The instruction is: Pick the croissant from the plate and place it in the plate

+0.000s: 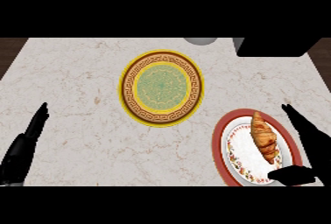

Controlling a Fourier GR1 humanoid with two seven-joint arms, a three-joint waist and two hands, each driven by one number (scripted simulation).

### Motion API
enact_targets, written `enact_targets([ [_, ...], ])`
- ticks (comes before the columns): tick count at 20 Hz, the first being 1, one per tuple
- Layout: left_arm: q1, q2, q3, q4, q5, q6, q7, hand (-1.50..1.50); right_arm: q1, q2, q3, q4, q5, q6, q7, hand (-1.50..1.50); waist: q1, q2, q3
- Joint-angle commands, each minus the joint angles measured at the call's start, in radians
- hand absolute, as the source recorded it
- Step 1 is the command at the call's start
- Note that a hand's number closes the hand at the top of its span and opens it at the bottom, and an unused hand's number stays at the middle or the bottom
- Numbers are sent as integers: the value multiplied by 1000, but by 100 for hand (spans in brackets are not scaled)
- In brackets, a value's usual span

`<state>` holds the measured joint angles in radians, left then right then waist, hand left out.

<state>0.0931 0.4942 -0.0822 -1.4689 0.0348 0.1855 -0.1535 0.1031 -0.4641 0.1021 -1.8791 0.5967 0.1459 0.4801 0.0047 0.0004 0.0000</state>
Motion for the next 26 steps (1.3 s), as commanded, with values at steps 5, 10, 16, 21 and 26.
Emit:
enact_targets([
  [5, -40, -63, 42, 20, -62, -39, 14, 0, -57, 29, -46, 128, 8, 94, -83, -150, -5, -1, 0],
  [10, -15, -82, 69, -14, -97, -56, 31, 0, -128, 108, -2, 208, 73, 108, -56, -150, -2, 0, 0],
  [16, -16, -128, 92, -23, -140, -76, 38, 0, -78, 131, -22, 278, 136, 71, -137, -150, -4, -1, 0],
  [21, 60, -104, 140, -103, -123, -125, 30, 0, -189, 155, -48, 494, 175, 8, -225, -150, 4, 0, 0],
  [26, 37, -151, 135, -117, -176, -127, 84, 0, -169, 144, -95, 421, 122, 55, -294, 150, -2, -1, 0],
])
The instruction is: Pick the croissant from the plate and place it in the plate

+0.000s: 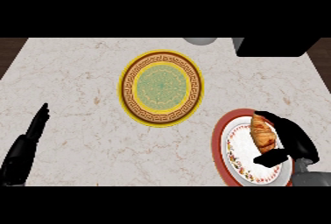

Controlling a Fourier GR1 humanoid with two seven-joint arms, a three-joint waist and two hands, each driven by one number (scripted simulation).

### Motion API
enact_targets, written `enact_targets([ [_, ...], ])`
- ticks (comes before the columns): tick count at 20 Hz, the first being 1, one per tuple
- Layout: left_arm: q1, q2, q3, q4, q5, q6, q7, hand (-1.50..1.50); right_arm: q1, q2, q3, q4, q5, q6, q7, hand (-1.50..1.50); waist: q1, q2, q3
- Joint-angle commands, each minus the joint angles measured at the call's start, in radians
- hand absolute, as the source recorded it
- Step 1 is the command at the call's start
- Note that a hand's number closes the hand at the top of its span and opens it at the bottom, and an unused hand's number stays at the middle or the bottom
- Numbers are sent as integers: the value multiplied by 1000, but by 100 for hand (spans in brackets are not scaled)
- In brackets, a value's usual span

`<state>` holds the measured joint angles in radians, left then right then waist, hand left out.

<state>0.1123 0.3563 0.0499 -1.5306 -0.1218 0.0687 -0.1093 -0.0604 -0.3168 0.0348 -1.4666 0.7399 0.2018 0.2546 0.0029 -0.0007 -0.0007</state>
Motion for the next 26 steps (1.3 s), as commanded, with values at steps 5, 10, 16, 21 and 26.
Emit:
enact_targets([
  [5, 6, -61, 23, 46, -56, -22, -56, 0, -21, 36, -4, 1, 44, -24, -59, 150, -2, 0, 1],
  [10, -85, -43, -20, 26, -50, -44, -25, 0, -356, -157, 0, 295, 25, 148, -281, 150, 95, 31, 5],
  [16, -119, -56, -46, 35, -51, -60, -41, 0, -563, -260, 27, 491, 51, 218, -481, 150, 151, 53, 7],
  [21, -116, -54, -46, 40, -66, -50, -38, 0, -674, -256, -13, 646, 98, 18, -594, 150, 138, 48, 8],
  [26, -121, -50, -33, 42, -52, -59, -26, 0, -783, -277, -110, 769, 46, -85, -724, 150, 132, 48, 8],
])
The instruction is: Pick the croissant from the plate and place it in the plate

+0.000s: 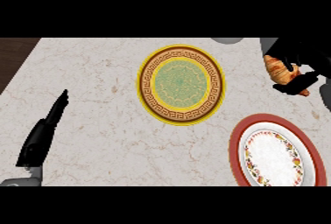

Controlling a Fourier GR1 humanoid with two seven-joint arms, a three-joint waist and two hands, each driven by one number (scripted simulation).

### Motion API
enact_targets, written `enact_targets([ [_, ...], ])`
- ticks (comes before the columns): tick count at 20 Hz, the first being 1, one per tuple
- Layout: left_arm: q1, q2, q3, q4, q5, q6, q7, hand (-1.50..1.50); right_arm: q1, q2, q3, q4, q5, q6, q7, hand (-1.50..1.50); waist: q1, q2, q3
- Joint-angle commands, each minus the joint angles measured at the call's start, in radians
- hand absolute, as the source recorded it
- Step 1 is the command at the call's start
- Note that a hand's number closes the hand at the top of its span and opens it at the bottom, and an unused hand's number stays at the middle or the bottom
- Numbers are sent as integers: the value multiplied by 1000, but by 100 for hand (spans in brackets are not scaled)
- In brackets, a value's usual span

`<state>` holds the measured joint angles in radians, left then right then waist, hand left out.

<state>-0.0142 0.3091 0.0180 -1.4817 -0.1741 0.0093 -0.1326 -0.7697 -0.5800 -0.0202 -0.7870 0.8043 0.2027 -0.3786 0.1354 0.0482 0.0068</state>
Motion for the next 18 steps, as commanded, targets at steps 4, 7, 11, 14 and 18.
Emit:
enact_targets([
  [4, 21, 9, 21, 22, 6, -3, -14, 0, -153, -4, -102, 149, -59, -160, -240, 150, -32, -14, -2],
  [7, 48, 0, 17, -18, 4, 7, 6, 0, -222, 14, -138, 183, -130, -104, -363, 150, -41, -25, -3],
  [11, 53, -33, -9, 0, -32, 38, 12, 0, -303, 26, -139, 257, -175, 39, -487, 150, -73, -31, -5],
  [14, 37, 1, 46, 27, 0, 16, 6, 0, -373, 44, -128, 296, -167, 76, -519, 150, -91, -36, -6],
  [18, 57, -10, 43, 8, -11, 26, -6, 0, -462, 173, -95, 317, -150, 69, -433, 150, -96, -40, -7],
])
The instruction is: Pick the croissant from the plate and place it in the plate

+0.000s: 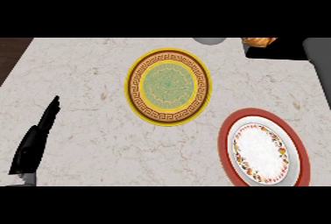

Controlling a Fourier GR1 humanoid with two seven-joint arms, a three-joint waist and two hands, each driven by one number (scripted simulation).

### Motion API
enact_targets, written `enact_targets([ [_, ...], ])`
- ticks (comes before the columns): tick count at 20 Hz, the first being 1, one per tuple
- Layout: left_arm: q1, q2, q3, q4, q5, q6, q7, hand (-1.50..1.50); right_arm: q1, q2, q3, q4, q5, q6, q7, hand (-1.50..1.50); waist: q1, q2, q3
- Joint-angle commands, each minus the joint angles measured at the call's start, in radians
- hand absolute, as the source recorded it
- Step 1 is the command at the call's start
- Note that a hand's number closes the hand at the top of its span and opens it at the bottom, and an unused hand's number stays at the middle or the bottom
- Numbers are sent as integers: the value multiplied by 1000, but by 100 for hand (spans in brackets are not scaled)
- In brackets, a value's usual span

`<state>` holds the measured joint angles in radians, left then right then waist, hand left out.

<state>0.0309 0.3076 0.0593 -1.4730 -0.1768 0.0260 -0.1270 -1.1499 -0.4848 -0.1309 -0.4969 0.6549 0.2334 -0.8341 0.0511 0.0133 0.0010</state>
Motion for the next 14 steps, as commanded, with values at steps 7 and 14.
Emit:
enact_targets([
  [7, 12, -4, 25, -14, -3, -3, 19, 0, -100, 244, 35, 26, -2, 1, 139, 150, -29, -10, -1],
  [14, 39, 17, 44, -19, 5, -36, -2, 0, -165, 353, 96, 43, 44, 54, 298, 150, -26, -8, -1],
])
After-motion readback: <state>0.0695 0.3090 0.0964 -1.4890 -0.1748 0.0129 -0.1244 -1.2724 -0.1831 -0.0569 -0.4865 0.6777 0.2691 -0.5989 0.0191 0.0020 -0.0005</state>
